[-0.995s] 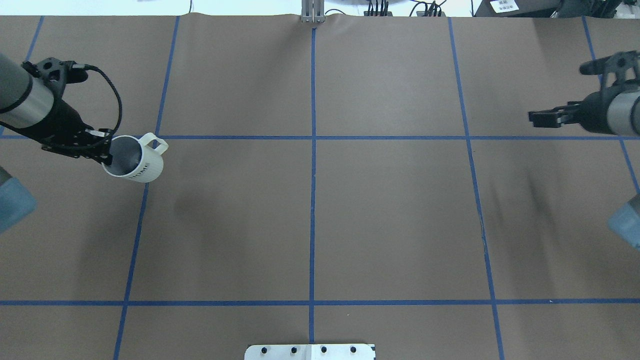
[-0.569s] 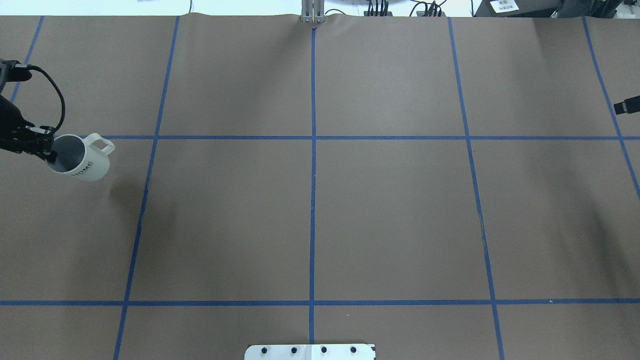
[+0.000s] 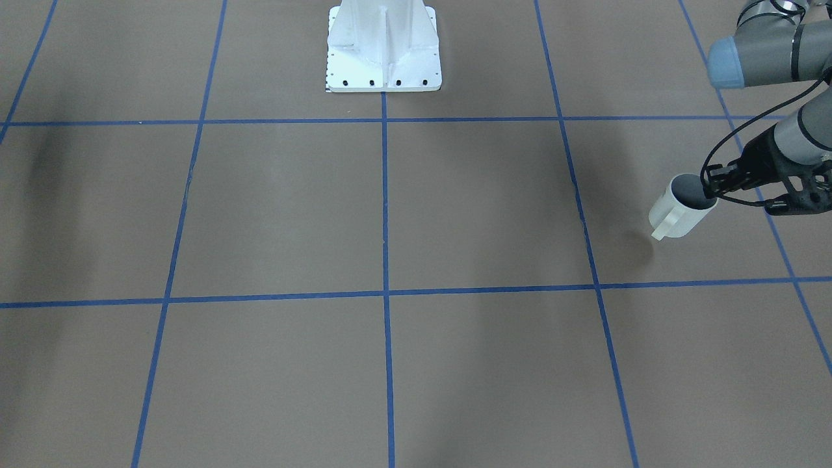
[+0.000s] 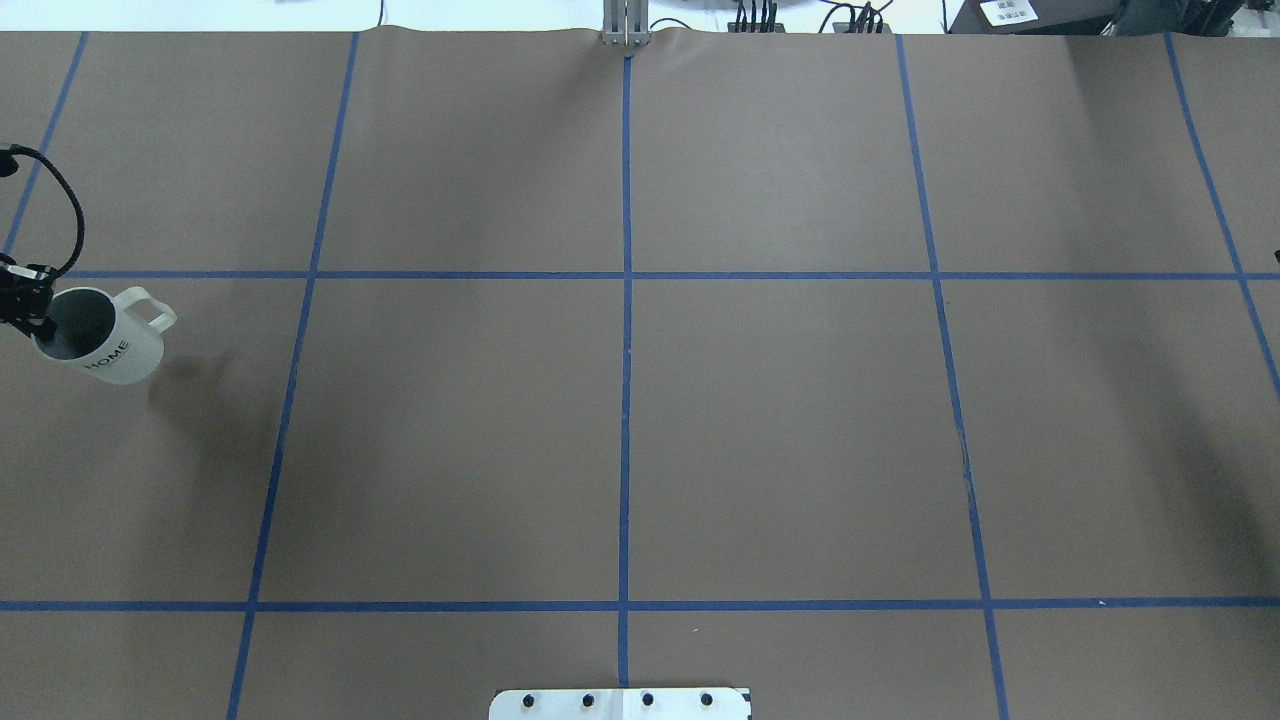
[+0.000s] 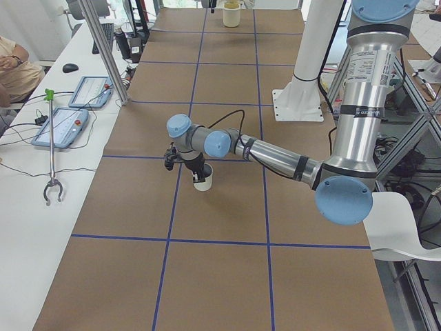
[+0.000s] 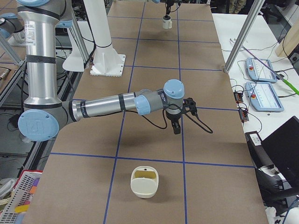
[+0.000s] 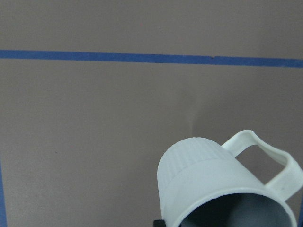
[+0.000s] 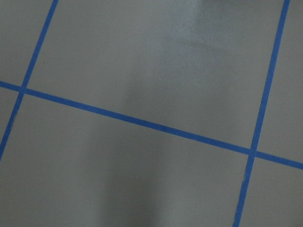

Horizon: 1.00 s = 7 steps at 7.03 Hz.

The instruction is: Left arm hands cup to right arm to dump lemon

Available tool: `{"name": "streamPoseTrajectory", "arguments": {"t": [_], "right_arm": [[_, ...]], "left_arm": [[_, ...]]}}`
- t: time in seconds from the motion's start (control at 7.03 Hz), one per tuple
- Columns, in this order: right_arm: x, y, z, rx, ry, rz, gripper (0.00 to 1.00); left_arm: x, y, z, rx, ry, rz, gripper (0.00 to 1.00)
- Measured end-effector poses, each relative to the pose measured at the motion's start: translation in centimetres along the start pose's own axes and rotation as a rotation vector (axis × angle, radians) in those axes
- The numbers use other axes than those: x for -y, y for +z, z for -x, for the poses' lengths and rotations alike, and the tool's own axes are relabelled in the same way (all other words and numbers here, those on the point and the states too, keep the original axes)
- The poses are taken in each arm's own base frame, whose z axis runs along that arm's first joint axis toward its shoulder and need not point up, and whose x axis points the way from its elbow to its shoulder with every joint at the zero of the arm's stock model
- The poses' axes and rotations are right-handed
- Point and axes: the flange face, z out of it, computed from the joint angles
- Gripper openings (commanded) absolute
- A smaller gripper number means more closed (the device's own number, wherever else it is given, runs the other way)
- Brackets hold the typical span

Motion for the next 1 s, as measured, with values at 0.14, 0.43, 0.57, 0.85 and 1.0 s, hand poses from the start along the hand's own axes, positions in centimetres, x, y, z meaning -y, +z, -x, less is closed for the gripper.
{"name": "streamPoseTrajectory", "arguments": {"t": [0.14, 0.43, 0.57, 0.85, 1.0], "right_arm": [[-0.2, 0.5, 0.0, 0.001, 0.002, 0.028, 1.0], [-0.5, 0.3, 0.1, 0.002, -0.014, 0.036, 1.0], [-0.6, 0.1, 0.1, 0.002, -0.017, 0.035, 1.0], [-0.6, -0.2, 0.0, 0.001, -0.015, 0.029, 1.0], [-0.7, -0.6, -0.2, 0.0, -0.01, 0.022, 1.0]], "left_arm": [[0.0, 0.5, 0.5, 0.005, -0.009, 0.012, 0.11], [-0.1, 0.9, 0.8, 0.002, -0.017, 0.024, 0.76], [-0.3, 1.0, 0.9, -0.008, -0.018, 0.03, 1.0], [-0.9, 0.2, 0.5, -0.022, -0.006, 0.019, 1.0], [-2.0, -1.0, -0.1, -0.032, 0.013, -0.002, 1.0]]}}
